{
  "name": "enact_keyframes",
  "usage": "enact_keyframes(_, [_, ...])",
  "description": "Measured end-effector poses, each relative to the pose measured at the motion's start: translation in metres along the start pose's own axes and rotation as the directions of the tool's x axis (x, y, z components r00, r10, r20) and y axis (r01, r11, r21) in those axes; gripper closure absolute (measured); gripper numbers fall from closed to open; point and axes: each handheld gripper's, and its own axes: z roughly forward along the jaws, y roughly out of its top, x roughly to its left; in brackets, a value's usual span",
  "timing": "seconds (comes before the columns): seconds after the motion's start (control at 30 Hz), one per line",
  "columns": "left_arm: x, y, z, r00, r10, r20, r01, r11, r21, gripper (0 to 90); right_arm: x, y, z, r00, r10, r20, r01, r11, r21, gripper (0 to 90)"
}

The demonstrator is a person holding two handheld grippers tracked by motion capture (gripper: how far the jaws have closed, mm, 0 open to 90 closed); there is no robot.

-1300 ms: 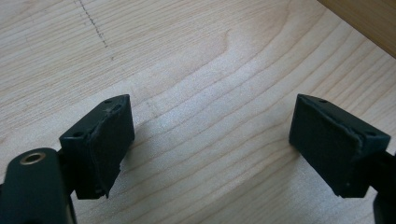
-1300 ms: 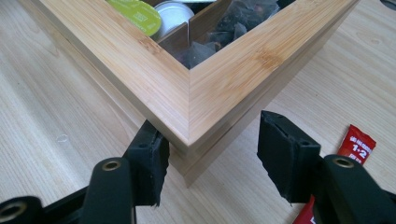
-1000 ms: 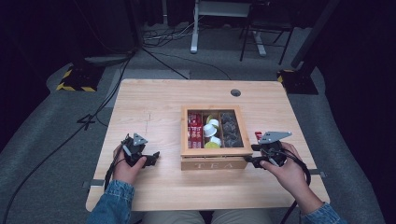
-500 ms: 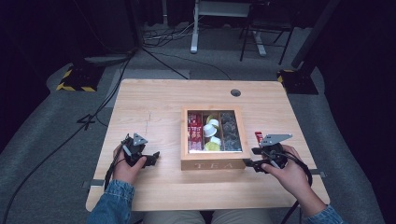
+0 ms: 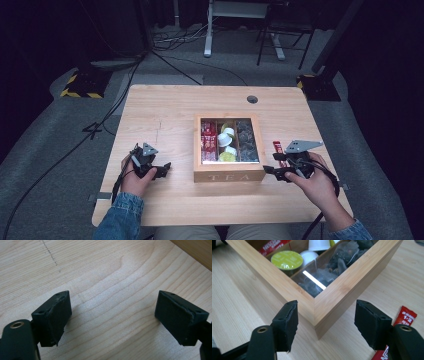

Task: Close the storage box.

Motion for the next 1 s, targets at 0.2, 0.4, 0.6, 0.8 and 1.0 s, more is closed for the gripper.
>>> enact_keyframes(0.2, [0.000,0.000,0.000,1.0000,0.002,-0.001,-0.002,1.0000,0.000,14.3,-0.005,0.008,-0.007,1.0000,0.006,0.004,-0.006,0.9992,-0.039,35.4])
enact_keyframes(0.4, [0.001,-0.002,-0.002,0.9999,0.016,0.007,-0.016,0.9999,-0.004,14.6,-0.018,0.017,-0.016,0.9992,0.030,0.026,-0.028,0.9964,-0.081,35.3])
enact_keyframes(0.6, [0.002,-0.006,-0.005,0.9995,0.026,0.018,-0.025,0.9997,-0.006,14.7,-0.035,0.018,-0.025,0.9964,0.055,0.065,-0.048,0.9935,-0.103,34.1])
enact_keyframes(0.8, [0.003,-0.008,-0.007,0.9992,0.030,0.026,-0.030,0.9995,-0.005,14.6,-0.056,0.008,-0.032,0.9911,0.085,0.103,-0.076,0.9931,-0.090,33.0])
enact_keyframes(1.0, [0.004,-0.007,-0.007,0.9991,0.028,0.031,-0.028,0.9996,-0.003,14.1,-0.079,-0.004,-0.038,0.9792,0.132,0.154,-0.118,0.9880,-0.100,33.0])
